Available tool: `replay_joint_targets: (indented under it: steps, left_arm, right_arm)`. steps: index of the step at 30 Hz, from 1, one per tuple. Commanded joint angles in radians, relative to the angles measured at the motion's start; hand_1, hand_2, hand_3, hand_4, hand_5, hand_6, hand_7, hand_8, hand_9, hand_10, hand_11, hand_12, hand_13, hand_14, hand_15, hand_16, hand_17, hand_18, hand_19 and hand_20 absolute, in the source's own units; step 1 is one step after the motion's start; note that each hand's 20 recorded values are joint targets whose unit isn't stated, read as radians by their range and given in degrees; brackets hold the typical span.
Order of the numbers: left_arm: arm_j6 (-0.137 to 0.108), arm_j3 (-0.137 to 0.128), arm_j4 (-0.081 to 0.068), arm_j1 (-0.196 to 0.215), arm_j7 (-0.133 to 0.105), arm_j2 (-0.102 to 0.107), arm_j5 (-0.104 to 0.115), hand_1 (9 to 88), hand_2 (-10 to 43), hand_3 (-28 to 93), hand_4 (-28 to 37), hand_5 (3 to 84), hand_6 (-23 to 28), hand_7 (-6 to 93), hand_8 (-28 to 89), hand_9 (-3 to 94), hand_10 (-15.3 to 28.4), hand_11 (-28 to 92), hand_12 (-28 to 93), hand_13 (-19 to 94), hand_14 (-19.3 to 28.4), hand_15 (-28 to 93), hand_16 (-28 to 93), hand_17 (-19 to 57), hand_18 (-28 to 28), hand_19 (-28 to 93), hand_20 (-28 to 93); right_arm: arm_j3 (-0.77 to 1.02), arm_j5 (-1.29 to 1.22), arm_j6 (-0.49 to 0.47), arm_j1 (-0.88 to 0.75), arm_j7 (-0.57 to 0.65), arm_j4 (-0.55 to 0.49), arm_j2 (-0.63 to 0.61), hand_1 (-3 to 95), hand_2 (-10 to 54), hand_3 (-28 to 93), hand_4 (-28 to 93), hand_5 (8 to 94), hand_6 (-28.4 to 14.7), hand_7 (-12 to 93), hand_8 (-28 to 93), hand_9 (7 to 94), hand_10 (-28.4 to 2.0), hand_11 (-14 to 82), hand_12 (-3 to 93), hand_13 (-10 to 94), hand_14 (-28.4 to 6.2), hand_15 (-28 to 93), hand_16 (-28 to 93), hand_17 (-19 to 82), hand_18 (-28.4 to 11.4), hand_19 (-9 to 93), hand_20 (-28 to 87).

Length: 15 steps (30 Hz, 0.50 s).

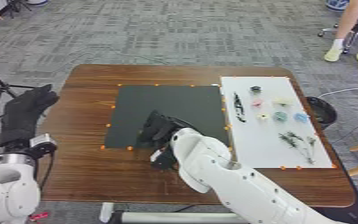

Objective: Arrange flowers

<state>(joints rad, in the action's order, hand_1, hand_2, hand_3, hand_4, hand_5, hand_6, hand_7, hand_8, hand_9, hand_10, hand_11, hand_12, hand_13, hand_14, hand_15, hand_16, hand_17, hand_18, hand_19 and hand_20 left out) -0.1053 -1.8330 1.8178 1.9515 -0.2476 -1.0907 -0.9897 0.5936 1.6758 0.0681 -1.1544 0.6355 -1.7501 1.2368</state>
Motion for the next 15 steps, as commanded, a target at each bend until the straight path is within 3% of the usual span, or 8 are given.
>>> replay_joint_targets:
  steps: [1, 3, 7, 15]
  left_arm:
    - [0.023, 0.029, 0.005, 0.066, 0.001, -0.063, 0.004, 22.3, 6.0, 71, -28.3, 51.4, 3.9, 13.5, -7, 50.0, 15.4, 21, 11, 38, 18.9, 25, 0, 7.6, 12.8, 12, 21]
    - [0.037, 0.036, 0.005, 0.079, 0.005, -0.074, 0.0, 22.2, 5.8, 71, -28.3, 51.4, 3.9, 13.4, -7, 50.0, 15.4, 21, 11, 38, 18.8, 25, 0, 7.6, 12.8, 12, 21]
    - [0.043, 0.054, 0.008, 0.1, 0.005, -0.089, -0.004, 22.1, 5.5, 71, -28.3, 51.3, 3.9, 13.4, -7, 49.9, 15.4, 21, 11, 38, 18.9, 24, 0, 7.5, 12.8, 12, 21]
    - [0.051, 0.062, 0.009, 0.1, 0.005, -0.086, -0.003, 22.1, 5.1, 71, -28.3, 51.1, 3.9, 13.3, -7, 49.7, 15.3, 21, 11, 38, 18.9, 24, 0, 7.3, 12.8, 12, 21]
  right_arm:
    - [-0.039, -0.033, 0.06, 0.011, 0.029, 0.018, 0.023, 60.5, -9.5, 53, 1, 79.2, -4.0, 29, 25, 93.7, -10.2, 29.8, 22.3, 94, -0.9, 61, 23, 68, -11.9, 93, 44]
    - [-0.048, -0.024, 0.076, 0.016, 0.027, 0.028, 0.027, 61.1, -9.5, 52, 0, 79.1, -4.2, 29, 25, 93.7, -9.9, 28.4, 22.1, 94, -1.0, 61, 24, 67, -11.9, 93, 44]
    - [-0.05, -0.022, 0.106, 0.022, 0.034, 0.042, 0.033, 61.1, -9.5, 52, 0, 78.9, -4.2, 28, 25, 93.7, -9.8, 26.8, 22.1, 94, -1.1, 60, 24, 67, -12.0, 93, 43]
    - [-0.063, -0.074, 0.137, 0.038, 0.055, 0.042, 0.042, 61.5, -9.5, 52, -2, 77.8, -4.1, 28, 24, 93.7, -10.3, 22.7, 21.4, 94, -1.3, 59, 24, 67, -12.0, 93, 43]
